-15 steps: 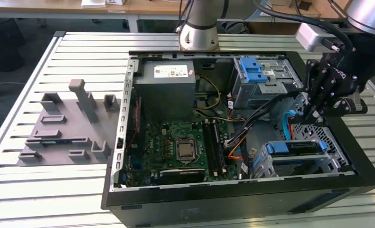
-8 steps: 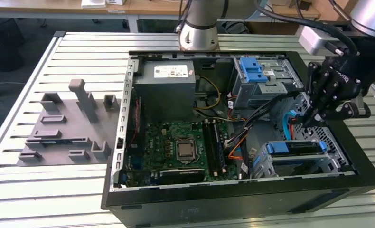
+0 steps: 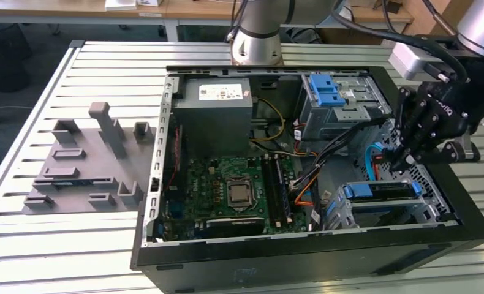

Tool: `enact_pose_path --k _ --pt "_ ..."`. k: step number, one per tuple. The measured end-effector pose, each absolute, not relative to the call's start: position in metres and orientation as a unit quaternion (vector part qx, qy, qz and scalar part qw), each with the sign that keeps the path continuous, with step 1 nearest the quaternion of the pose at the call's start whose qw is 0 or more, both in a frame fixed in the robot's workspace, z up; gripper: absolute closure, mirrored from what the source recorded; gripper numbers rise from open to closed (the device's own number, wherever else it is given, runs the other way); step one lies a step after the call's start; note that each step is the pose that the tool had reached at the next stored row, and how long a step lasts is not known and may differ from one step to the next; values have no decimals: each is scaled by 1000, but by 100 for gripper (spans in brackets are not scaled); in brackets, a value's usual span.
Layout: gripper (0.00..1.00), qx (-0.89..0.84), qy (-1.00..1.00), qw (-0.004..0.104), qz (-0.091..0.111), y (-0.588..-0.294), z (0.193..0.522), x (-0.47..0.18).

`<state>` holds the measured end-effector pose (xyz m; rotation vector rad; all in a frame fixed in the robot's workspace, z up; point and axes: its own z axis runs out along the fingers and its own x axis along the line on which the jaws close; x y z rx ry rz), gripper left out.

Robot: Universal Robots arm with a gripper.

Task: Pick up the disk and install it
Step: 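Insert the first disk wire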

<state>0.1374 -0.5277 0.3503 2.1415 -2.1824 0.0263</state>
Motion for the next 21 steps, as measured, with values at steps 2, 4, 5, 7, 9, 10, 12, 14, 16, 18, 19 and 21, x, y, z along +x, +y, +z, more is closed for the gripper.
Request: enact_pose_path --k 2,4,5,7,9,10,12,14,16,18,19,21 --pt "83 699 -714 42 8 -530 348 138" --pt "83 699 -714 41 7 -533 346 138" --pt "83 699 -714 41 7 -534 344 138" --pt "83 698 -714 41 6 -535 343 138" --pt "83 698 -715 41 6 -535 343 138" --pt "83 698 -715 41 6 -535 343 138" --pt "83 698 -715 41 6 -537 341 138" --pt "83 697 -715 41 6 -540 340 138" --pt "83 697 -716 41 6 -542 339 138" --pt "83 697 -716 41 6 -542 338 138" --pt "83 696 -716 41 5 -542 338 139" --pt "83 696 -717 42 5 -542 338 140"
